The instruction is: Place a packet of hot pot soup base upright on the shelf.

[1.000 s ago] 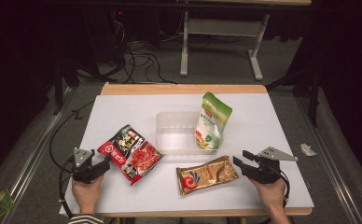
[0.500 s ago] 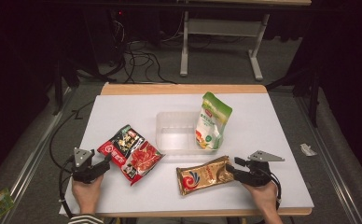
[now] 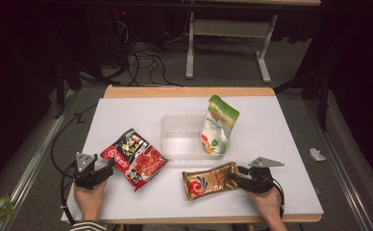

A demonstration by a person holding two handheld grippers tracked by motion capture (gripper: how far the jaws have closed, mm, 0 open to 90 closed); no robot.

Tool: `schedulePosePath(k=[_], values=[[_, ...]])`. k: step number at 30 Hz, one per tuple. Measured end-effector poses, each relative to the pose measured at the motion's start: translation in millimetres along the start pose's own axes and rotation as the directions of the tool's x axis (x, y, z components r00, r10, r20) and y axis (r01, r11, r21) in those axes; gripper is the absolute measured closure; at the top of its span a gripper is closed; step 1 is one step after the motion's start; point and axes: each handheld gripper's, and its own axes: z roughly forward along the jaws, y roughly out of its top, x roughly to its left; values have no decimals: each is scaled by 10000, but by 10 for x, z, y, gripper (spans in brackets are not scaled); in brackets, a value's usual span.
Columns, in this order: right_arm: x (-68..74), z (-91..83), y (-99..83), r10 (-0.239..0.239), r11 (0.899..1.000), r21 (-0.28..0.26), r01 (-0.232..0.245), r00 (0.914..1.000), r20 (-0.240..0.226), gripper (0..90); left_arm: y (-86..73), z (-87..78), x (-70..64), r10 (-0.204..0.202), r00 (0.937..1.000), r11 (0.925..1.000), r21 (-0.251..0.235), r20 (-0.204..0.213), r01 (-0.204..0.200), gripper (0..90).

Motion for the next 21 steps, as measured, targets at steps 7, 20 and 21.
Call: schedulePosePath(k=[7, 20, 21], values=[[-9, 2, -25, 145, 9995, 292, -132, 9987, -479, 708, 0, -1, -1, 0, 10000, 10000, -4, -7, 0, 315], [63, -33, 26, -219, 9995, 197, 233, 9973, -702, 891, 0, -1, -1, 0, 10000, 10000, -2, -8, 0, 314], [64, -40, 34, -250, 9995, 174, 262, 9973, -697, 892, -1, 0, -1, -6, 10000, 10000, -25, -21, 6, 314]])
